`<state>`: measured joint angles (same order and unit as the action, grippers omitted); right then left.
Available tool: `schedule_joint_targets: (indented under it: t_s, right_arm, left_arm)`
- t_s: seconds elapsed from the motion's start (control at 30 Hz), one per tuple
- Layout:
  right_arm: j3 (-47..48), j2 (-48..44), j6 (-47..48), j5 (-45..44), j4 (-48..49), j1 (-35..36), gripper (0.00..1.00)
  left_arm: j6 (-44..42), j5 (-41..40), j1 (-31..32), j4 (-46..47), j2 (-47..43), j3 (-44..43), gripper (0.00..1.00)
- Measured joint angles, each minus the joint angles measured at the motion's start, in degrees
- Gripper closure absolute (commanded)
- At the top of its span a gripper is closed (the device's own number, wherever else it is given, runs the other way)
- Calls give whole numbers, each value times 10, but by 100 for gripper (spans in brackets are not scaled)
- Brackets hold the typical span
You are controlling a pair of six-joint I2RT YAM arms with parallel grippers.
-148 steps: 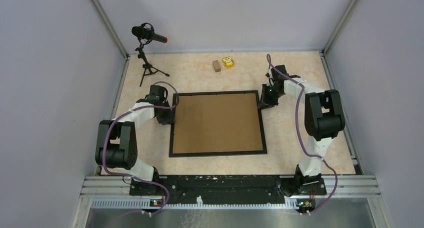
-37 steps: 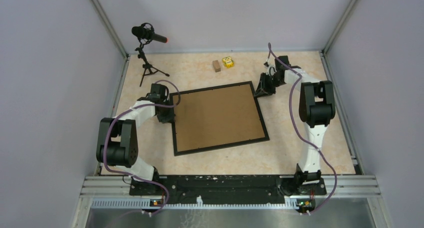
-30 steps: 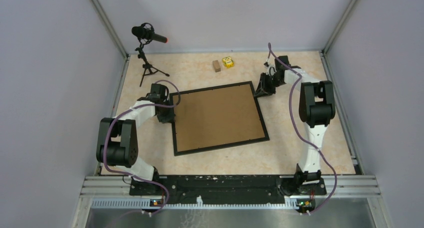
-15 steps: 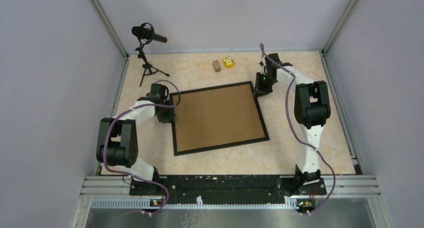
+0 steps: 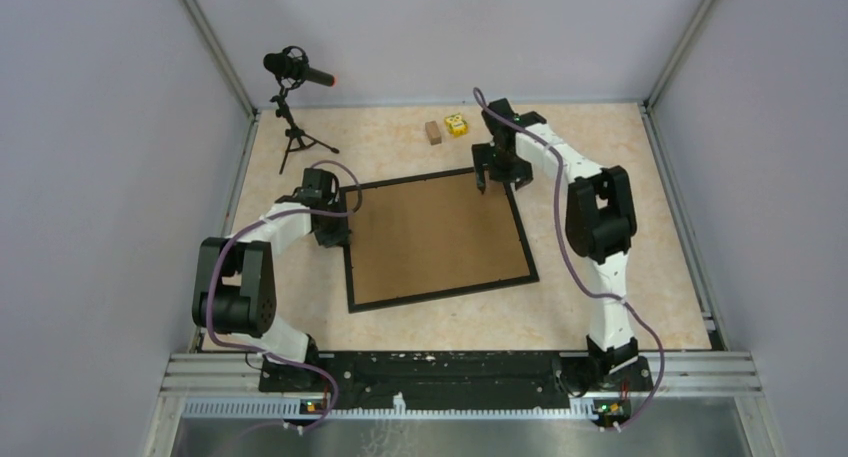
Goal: Put the photo into the frame
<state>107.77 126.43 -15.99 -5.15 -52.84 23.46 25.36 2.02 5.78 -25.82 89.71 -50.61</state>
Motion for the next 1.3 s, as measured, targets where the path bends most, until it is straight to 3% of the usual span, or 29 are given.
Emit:
schedule_joint_targets:
  t_s: [0.13, 0.3, 0.37, 0.47, 0.7, 0.83, 0.93, 1.2, 1.3]
  right_arm:
    - [-1, -90, 13, 6, -27, 10, 3]
    - [-113, -322, 14, 25, 3, 10, 3]
    - [-184, -411, 8, 33, 14, 10, 8]
    - [-274, -468, -5, 47, 27, 3, 33]
    - [-483, -437, -42, 109, 63, -49, 52]
    - [-535, -428, -56, 127, 87, -45, 53]
    - [-546, -417, -62, 125, 117, -38, 53]
    - [-556, -361, -73, 73, 168, -24, 65]
    - [-556, -362, -77, 63, 175, -24, 74]
  left_arm:
    - [-4, -17, 4, 1, -9, 5, 51]
    - [-13, -29, 3, -25, -49, 10, 38]
    - [-22, -16, 6, -32, -75, 10, 34]
    - [-42, 17, 30, -39, -127, 10, 27]
    - [-61, 139, 213, 37, -252, 24, 18]
    - [-63, 193, 316, 114, -285, 63, 18]
    - [-79, 185, 391, 132, -272, 70, 18]
    - [-143, 120, 565, 169, -244, 70, 14]
    - [-165, 88, 608, 181, -223, 70, 13]
